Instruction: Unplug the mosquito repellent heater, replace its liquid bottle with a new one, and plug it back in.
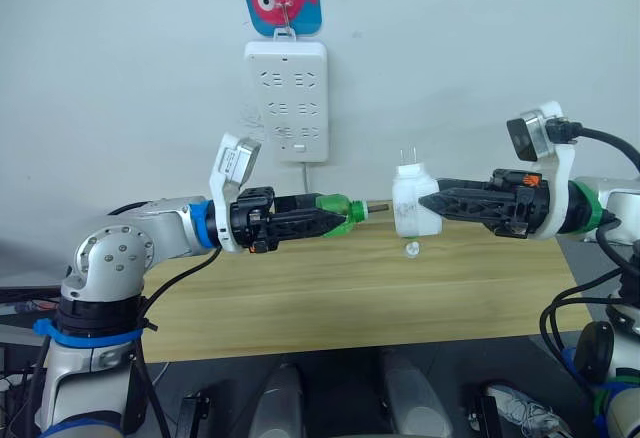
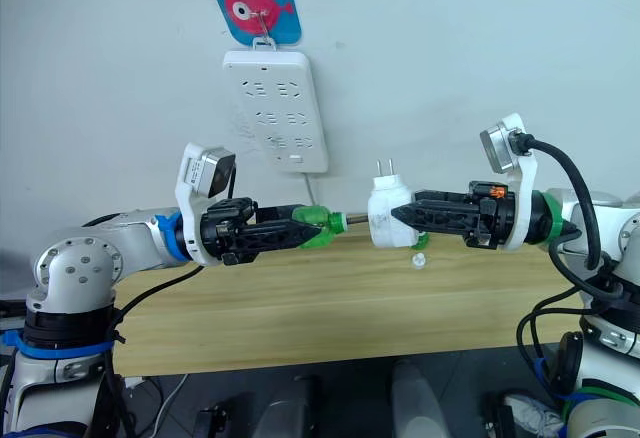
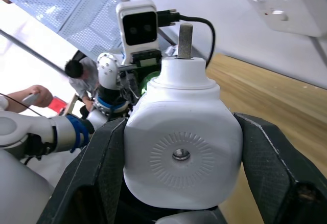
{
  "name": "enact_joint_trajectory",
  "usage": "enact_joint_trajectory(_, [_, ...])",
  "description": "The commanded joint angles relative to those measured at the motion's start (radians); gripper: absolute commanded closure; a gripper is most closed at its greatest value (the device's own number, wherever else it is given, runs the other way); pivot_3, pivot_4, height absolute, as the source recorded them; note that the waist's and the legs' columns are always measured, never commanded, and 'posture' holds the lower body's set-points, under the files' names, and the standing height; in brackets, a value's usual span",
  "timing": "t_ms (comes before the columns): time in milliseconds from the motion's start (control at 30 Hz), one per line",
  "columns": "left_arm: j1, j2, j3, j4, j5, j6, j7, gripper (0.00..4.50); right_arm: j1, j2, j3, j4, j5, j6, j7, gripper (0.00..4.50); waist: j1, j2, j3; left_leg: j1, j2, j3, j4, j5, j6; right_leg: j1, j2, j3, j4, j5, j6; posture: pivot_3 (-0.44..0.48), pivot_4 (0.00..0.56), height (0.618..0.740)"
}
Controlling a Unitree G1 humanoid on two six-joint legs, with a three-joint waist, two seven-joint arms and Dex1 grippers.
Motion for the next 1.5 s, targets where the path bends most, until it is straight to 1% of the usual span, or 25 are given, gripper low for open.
enact_joint_trajectory(33, [-0.017,-0.003,0.018,-0.027,-0.025,-0.008,-0.005,2.24,0.022,-0.041,0.034,-0.011,0.157,-0.078,-0.092,1.63,0.0,0.0,0.0,0.0,0.0,0.0,0.0,0.0,0.0,0.0,0.0,0.0,0.0,0.0,0.0,-0.158,0.192,0.734])
enact_joint_trajectory(200, [-0.017,-0.008,0.009,-0.037,-0.038,0.001,-0.011,2.24,0.053,-0.102,0.119,-0.01,0.308,-0.197,-0.198,1.63,-0.001,0.0,0.0,0.0,0.0,0.0,0.0,0.0,0.0,0.0,0.0,0.0,0.0,0.0,0.0,-0.157,0.189,0.734])
enact_joint_trajectory(433, [-0.013,-0.007,0.004,-0.04,-0.042,0.004,-0.014,2.24,0.081,-0.18,0.201,-0.025,0.415,-0.316,-0.261,1.63,0.0,0.0,0.0,0.0,0.0,0.0,0.0,0.0,0.0,0.0,0.0,0.0,0.0,0.0,0.0,-0.157,0.185,0.734])
enact_joint_trajectory(667, [-0.014,-0.021,-0.003,-0.045,-0.056,0.005,-0.01,2.24,0.102,-0.223,0.25,-0.05,0.467,-0.378,-0.268,1.63,0.0,0.0,0.0,0.0,0.0,0.0,0.0,0.0,0.0,0.0,0.0,0.0,0.0,0.0,0.0,-0.16,0.185,0.734])
enact_joint_trajectory(867, [-0.023,-0.036,-0.014,-0.032,-0.032,-0.008,-0.011,2.24,0.113,-0.242,0.276,-0.073,0.483,-0.396,-0.242,1.63,0.0,0.0,0.0,0.0,0.0,0.0,0.001,0.0,0.0,0.0,0.0,0.0,0.0,0.0,0.0,-0.16,0.185,0.734])
enact_joint_trajectory(1233, [-0.021,0.002,-0.047,-0.028,0.037,-0.024,-0.091,2.24,0.127,-0.28,0.301,-0.092,0.483,-0.395,-0.172,1.63,0.0,0.0,0.0,0.0,0.0,0.0,0.001,0.0,0.0,0.0,0.0,0.0,0.0,0.0,0.0,-0.16,0.184,0.734])
enact_joint_trajectory(1500, [-0.021,-0.005,-0.044,-0.023,0.062,-0.031,-0.104,2.24,0.123,-0.303,0.319,-0.089,0.483,-0.398,-0.161,1.63,0.001,0.0,0.0,0.0,0.0,0.0,0.001,0.0,0.0,0.0,0.0,0.0,0.0,0.0,0.0,-0.157,0.186,0.734])
